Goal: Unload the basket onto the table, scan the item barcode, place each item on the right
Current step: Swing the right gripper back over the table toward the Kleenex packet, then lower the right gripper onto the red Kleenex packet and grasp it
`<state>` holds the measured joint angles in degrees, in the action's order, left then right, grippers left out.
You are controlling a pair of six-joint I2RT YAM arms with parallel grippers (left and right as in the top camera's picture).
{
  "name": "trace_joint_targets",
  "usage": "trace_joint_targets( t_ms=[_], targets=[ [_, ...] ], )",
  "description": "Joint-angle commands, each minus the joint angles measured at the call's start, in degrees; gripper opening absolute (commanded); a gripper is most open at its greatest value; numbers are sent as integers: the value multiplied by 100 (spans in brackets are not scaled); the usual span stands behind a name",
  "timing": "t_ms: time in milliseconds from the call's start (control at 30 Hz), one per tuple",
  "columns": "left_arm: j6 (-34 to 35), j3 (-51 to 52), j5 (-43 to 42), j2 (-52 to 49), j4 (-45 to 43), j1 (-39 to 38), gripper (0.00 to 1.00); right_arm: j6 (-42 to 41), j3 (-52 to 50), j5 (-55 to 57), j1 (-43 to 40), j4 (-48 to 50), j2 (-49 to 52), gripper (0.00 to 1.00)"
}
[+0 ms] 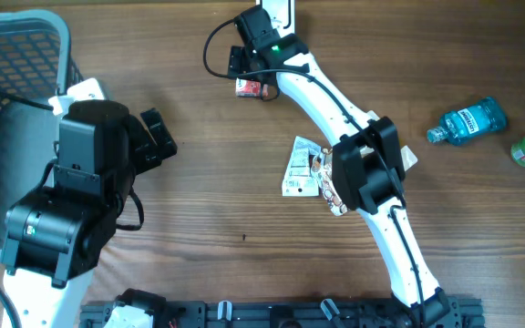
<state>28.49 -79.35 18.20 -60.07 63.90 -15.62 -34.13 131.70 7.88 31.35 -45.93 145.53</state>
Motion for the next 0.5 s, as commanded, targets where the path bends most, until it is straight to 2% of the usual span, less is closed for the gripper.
trace_joint_targets(
  t_ms=[0,467],
  targets=[
    [-109,-48,94,-7,-13,37,100,116,24,269,136,136,205,99],
    [-109,-48,94,-7,-15,37,100,94,24,535,308,175,614,99]
  ],
)
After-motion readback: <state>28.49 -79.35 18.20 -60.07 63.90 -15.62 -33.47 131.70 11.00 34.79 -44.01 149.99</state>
